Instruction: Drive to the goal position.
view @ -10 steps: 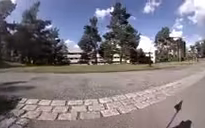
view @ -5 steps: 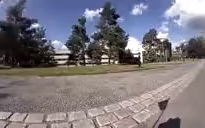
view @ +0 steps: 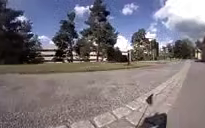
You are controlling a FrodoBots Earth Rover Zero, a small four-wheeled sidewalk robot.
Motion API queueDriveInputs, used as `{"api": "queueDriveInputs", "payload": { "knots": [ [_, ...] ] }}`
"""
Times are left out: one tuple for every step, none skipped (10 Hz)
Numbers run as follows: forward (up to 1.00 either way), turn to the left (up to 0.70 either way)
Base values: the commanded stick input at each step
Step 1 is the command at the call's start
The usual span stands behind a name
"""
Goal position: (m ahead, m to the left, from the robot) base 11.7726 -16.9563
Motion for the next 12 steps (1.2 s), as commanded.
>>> {"api": "queueDriveInputs", "payload": {
  "knots": [
    [-0.70, 0.00],
    [-0.70, 0.00],
    [-0.70, 0.00],
    [-0.70, 0.00],
    [-0.70, 0.00],
    [-0.70, 0.00],
    [-0.70, 0.00],
    [-0.70, 0.00],
    [-0.70, 0.00],
    [-0.70, 0.00],
    [-0.70, 0.00],
    [-0.70, 0.00]
  ]
}}
